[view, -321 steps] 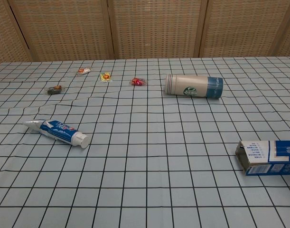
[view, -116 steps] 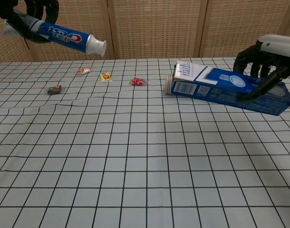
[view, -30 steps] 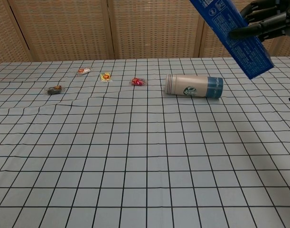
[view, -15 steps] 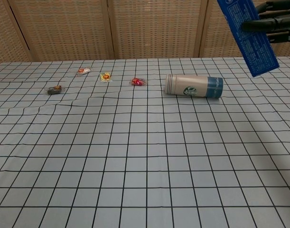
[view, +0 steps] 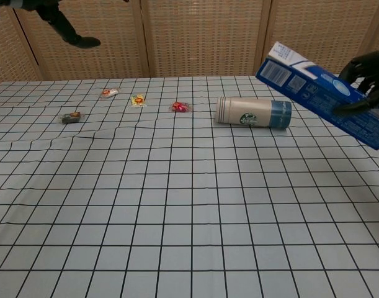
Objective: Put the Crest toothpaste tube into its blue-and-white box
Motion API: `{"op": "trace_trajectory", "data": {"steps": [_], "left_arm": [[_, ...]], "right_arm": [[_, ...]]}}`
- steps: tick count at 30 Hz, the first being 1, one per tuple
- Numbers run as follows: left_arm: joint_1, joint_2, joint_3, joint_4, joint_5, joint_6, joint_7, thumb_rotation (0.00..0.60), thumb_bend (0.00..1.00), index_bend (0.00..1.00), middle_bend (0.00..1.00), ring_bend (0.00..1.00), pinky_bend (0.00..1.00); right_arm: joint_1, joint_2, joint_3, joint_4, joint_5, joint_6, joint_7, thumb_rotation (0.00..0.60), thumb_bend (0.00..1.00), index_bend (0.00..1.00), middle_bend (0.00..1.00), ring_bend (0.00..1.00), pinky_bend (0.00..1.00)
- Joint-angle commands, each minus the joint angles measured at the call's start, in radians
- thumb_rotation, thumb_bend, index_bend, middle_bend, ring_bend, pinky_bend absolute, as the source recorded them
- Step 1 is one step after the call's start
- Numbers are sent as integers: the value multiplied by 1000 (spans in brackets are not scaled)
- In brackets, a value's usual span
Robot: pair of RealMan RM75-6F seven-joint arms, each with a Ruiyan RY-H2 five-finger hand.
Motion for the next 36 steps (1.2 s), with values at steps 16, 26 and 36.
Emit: {"op": "trace_trajectory", "data": {"steps": [16, 26, 36], "left_arm": [[262, -57, 158, 143, 233, 142, -208, 600, 285, 251, 69, 91, 161], [382, -62, 178, 150, 270, 205, -295, 600, 276, 201, 27, 47, 45], [545, -75, 242, 134, 332, 325, -312, 600, 232, 112, 0, 0, 0]], "right_arm": [[-26, -189, -151, 210, 2, 7, -328, 600, 196, 472, 260, 276, 262], [-67, -170, -175, 166, -64, 147, -497, 600, 159, 36, 0, 0, 0], [-186, -49, -278, 81, -261, 325, -467, 600, 158, 34, 0, 0, 0]]}}
